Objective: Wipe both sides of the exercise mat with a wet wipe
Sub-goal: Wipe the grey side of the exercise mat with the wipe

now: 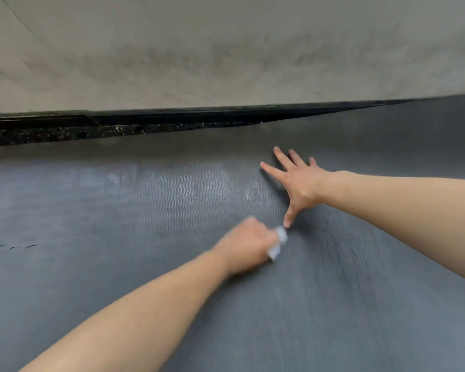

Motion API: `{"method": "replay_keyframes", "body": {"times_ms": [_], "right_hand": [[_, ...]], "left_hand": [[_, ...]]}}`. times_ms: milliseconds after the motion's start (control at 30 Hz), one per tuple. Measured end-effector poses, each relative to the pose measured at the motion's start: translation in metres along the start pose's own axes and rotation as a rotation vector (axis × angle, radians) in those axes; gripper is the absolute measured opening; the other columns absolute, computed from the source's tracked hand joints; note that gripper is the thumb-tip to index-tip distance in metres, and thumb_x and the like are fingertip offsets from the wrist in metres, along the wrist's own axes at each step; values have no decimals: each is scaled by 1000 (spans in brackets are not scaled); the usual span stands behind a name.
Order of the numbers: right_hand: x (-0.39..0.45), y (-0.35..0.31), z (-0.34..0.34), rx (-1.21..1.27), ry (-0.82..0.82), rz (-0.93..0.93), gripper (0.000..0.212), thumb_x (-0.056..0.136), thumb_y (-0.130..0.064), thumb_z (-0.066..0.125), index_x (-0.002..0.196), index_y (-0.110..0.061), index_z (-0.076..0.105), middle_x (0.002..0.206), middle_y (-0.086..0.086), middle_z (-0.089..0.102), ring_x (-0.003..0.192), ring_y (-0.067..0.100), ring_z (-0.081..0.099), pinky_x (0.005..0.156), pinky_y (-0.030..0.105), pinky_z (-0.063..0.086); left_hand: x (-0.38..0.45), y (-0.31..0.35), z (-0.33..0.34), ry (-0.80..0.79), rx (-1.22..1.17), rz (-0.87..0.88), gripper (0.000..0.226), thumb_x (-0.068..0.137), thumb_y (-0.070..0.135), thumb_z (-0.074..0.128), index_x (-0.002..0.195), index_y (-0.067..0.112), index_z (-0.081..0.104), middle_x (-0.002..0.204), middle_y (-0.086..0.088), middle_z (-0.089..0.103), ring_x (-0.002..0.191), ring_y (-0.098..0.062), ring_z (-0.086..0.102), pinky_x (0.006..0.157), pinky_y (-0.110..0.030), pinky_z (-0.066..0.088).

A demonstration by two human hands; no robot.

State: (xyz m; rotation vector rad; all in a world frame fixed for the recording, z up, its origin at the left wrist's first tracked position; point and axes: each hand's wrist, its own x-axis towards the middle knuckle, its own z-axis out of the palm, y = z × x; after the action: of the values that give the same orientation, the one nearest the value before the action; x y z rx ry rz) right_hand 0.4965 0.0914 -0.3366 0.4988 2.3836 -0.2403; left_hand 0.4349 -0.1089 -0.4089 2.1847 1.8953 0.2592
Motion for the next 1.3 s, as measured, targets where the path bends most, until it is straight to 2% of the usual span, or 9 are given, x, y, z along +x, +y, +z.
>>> {"method": "replay_keyframes", "body": {"times_ms": [100, 167, 367, 567, 767, 833, 1000, 1200, 1300], "right_hand": [[4, 4, 11, -20, -24, 18, 173, 41, -76, 93, 160, -41, -27, 167, 5, -40, 157, 39, -26, 121, 77, 10], [7, 6, 16, -32, -23, 19, 174, 40, -77, 93, 159, -41, -29, 166, 4, -41, 156, 39, -28, 120, 78, 11], [11, 11, 20, -69, -8, -11, 172, 42, -81, 89, 159, -38, -30, 166, 7, -41, 157, 41, -26, 119, 78, 15], [15, 11, 19, -38, -41, -8, 174, 42, -78, 91, 158, -38, -33, 164, 6, -44, 154, 41, -32, 118, 79, 9], [13, 15, 23, -43, -9, -21, 172, 43, -79, 90, 159, -39, -30, 165, 6, -42, 157, 39, -27, 120, 76, 13], [14, 18, 20, -45, 8, -38, 169, 45, -77, 91, 160, -40, -28, 167, 5, -39, 158, 38, -23, 122, 73, 16], [30, 54, -26, 37, 88, 67, 168, 40, -82, 89, 161, -46, -21, 171, 2, -30, 160, 41, -15, 119, 76, 17], [53, 79, -26, 60, -40, 111, 167, 44, -73, 94, 157, -50, -28, 166, 0, -41, 157, 39, -26, 120, 77, 13], [59, 86, -18, 76, -12, 84, 169, 41, -75, 93, 156, -52, -28, 165, -2, -42, 157, 38, -27, 119, 77, 13]], "left_hand": [[2, -65, -20, 264, 52, -762, 14, 88, 27, 58, 93, 14, 61, 78, -11, 68, 74, -35, 63, 73, -40, 37], [7, -54, -19, 334, -34, -898, 13, 86, 24, 61, 96, 15, 62, 76, -10, 68, 72, -34, 62, 73, -39, 37], [25, 5, 2, -12, -52, 35, 23, 85, 25, 67, 102, 14, 57, 73, -8, 68, 66, -31, 62, 65, -38, 42], [24, -109, -39, 440, -157, -1060, 15, 89, 21, 59, 99, 11, 64, 82, -15, 69, 77, -39, 61, 73, -42, 48], [36, -17, -8, -82, -79, -16, 15, 90, 29, 62, 91, 17, 54, 74, -9, 64, 70, -32, 58, 71, -40, 36], [44, -60, -16, -23, 37, -81, 16, 93, 30, 60, 89, 16, 53, 75, -8, 63, 70, -31, 58, 72, -38, 33], [47, -126, -48, 402, -129, -978, 15, 87, 19, 61, 99, 10, 63, 80, -14, 69, 74, -37, 63, 74, -42, 46], [79, -54, -20, -37, -100, -62, 17, 93, 32, 55, 104, 19, 56, 74, -10, 66, 68, -33, 60, 71, -38, 43], [85, -134, -38, 168, 36, -408, 16, 90, 26, 62, 102, 16, 60, 76, -10, 68, 69, -34, 64, 68, -38, 41]]}}
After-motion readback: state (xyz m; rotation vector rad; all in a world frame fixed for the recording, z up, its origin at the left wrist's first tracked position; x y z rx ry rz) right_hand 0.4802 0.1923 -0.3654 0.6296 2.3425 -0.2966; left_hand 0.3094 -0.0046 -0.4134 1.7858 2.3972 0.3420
